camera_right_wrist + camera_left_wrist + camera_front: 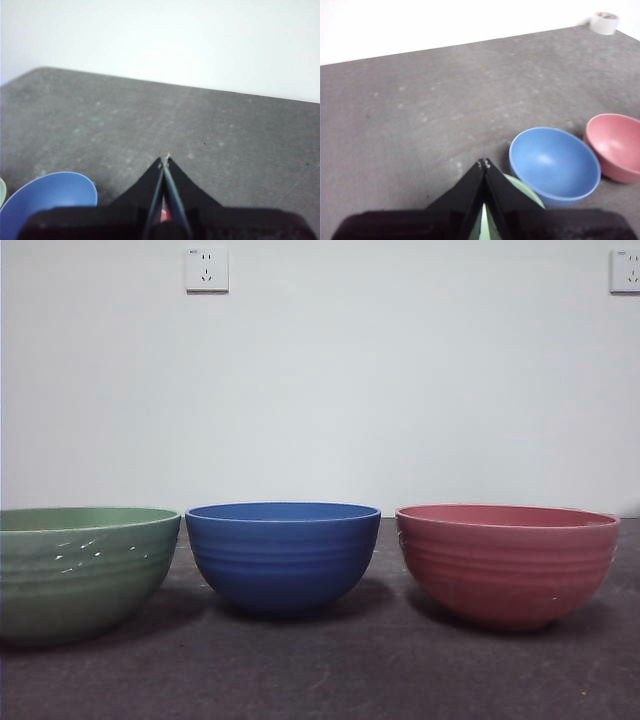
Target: Pick up the green bowl on the top,put the green bowl on the left,pick up the red bowl in the middle,put the red bowl on the right
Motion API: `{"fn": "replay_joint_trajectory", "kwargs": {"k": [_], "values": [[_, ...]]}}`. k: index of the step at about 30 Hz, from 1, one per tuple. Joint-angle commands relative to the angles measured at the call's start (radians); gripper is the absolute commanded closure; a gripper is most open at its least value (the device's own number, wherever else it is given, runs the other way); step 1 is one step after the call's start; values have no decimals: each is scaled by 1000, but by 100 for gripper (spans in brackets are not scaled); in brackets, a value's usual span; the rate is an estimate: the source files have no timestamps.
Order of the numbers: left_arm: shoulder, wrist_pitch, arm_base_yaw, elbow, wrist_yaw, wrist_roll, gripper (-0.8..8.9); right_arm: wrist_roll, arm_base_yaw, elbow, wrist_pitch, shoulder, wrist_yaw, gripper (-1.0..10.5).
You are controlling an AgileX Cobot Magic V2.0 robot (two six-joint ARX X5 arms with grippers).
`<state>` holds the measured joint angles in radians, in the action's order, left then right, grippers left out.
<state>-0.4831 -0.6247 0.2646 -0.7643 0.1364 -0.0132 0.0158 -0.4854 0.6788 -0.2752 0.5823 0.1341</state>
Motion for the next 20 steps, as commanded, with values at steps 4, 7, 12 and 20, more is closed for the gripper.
{"fn": "replay_joint_trajectory", "kwargs": {"k": [4,7,12,20], "values": [[124,1,-2,141,-11,-23,817,51,1,-122,69,-93,4,943],[122,-42,-2,141,-8,-19,817,80,1,-122,65,-93,3,943],[122,-77,-2,141,-4,-19,817,80,0,-121,57,-92,4,943],[124,-80,-2,142,-4,-19,817,80,0,-121,57,-92,3,943]]}}
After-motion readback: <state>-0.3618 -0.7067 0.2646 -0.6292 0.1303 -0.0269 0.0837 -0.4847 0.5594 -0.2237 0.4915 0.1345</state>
